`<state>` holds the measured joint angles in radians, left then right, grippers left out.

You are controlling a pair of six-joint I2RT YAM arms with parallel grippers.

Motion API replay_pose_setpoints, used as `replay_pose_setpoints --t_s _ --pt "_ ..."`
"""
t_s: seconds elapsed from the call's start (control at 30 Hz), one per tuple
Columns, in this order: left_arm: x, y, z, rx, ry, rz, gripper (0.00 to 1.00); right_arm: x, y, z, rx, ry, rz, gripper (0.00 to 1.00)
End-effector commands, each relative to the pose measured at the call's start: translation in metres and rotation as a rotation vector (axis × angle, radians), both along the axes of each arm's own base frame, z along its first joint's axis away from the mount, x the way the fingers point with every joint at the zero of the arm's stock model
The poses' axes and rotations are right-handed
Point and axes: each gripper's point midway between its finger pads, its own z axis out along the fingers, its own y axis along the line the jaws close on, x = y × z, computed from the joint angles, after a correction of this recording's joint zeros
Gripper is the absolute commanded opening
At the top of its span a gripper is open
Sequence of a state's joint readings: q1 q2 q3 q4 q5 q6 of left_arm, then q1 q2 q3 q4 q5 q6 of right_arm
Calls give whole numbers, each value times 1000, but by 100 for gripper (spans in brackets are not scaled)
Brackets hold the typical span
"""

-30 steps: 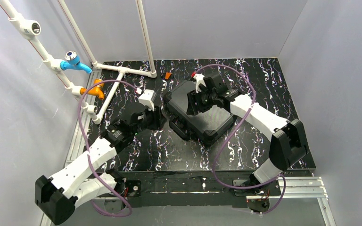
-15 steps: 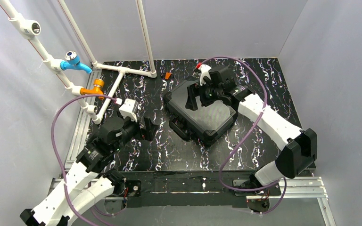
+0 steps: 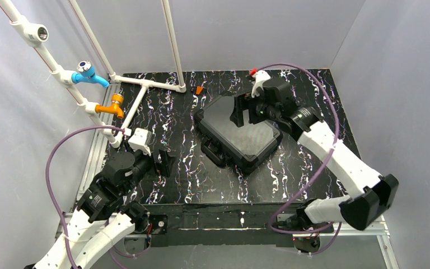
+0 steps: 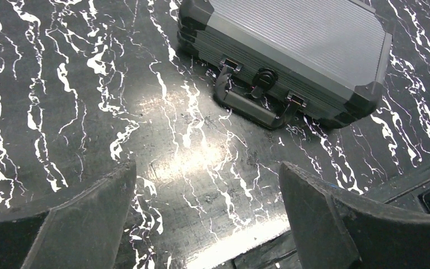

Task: Pack up texas hold em set

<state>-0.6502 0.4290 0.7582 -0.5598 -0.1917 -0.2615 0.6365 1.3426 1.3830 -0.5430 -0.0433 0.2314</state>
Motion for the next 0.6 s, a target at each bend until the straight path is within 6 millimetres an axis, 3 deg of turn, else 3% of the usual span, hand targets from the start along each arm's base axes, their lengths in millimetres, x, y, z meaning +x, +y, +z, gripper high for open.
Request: replay_pose_setpoints --t_s 0.0,0.33,0.57 --pt "0 14 -8 41 -2 51 98 6 -28 36 70 -145 -171 98" --pt "2 34 -2 43 -42 157 98 -5 -131 64 128 -331 -657 98" --pt "3 44 -2 54 -46 207 98 -18 -156 68 189 -378 -752 98"
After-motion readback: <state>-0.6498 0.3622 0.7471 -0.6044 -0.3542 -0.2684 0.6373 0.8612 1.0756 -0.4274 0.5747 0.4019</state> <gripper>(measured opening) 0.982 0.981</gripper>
